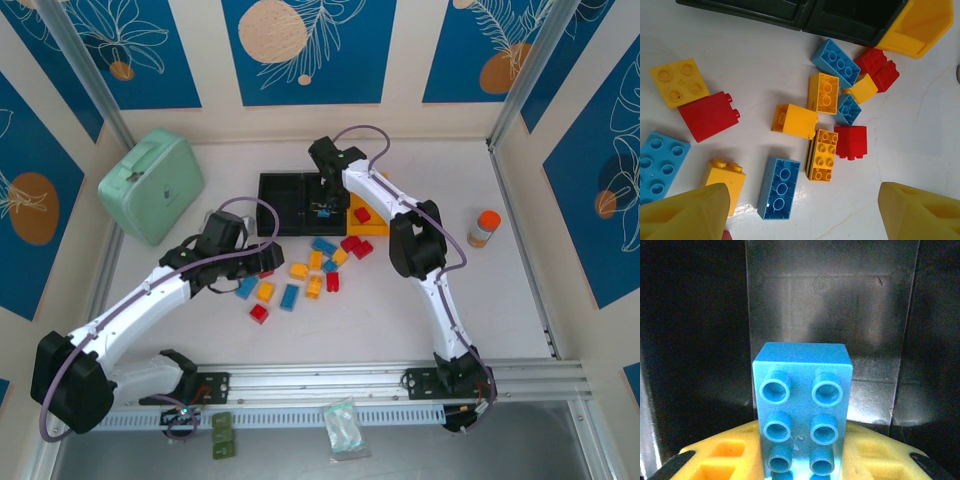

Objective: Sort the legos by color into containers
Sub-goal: Place the lego in the container, then pick up the lego from the middle-left of the table.

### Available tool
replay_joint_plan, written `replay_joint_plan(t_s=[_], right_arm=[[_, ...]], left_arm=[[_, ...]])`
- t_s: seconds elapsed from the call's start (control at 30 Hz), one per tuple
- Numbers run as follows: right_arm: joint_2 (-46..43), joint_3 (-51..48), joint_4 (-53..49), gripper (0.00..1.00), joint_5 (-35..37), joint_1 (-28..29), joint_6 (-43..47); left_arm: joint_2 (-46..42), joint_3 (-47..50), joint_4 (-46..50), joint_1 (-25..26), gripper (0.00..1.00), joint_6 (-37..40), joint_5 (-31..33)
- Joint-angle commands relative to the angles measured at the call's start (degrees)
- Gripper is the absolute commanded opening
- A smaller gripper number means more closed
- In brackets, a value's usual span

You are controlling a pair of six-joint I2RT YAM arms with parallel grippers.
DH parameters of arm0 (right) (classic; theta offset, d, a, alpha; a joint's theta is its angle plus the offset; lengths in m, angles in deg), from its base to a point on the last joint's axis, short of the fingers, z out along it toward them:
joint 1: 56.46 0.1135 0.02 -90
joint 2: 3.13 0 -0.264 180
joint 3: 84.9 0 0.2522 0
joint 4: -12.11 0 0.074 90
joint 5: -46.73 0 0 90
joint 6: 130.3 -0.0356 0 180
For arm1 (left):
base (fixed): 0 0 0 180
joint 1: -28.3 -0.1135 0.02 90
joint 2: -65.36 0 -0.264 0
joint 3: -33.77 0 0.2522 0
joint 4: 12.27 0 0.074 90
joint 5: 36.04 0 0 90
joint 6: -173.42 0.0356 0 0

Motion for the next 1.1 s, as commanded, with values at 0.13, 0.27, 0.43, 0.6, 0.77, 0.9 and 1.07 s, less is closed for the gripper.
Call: replay_joint_plan(t_s=[0.13,0.27,0.43,0.6,0.77,0.9,1.07], right_arm=[[1.0,2.6,-2.4,0.42,-0.3,0.3,0.1],[0.2,3.9,-3.3,0.47,0.0,0.6,0.4],[-3.6,3.4,-3.3,0.48,0.5,0.9,0.7],[-12.0,-3.6,0.2,0.48,0.7,2.1,1.1],[-21.6,-15.0,5.2,0.48,-0.4,2.8,0.7],[-29.4,-25.0,8.8,0.48,-0.8,3.3,0.6],[-39.9,-39.1,13.4,0.48,-2.6,4.0,0.1]], left_arm=[[-1.2,0.7,1.1,-0.7,0.78,-1.1,-0.7],[-1.6,0.9,1.5,-0.7,0.78,-1.2,-0.5],[-2.4,1.2,2.5,-0.7,0.78,-1.2,0.0],[-3.5,1.6,4.0,-0.7,0.78,-0.7,0.9],[-3.9,1.9,7.1,-0.7,0.77,0.2,2.8],[-3.9,2.0,9.3,-0.7,0.77,1.1,4.4],[-2.2,1.9,10.8,-0.7,0.74,2.2,4.6]])
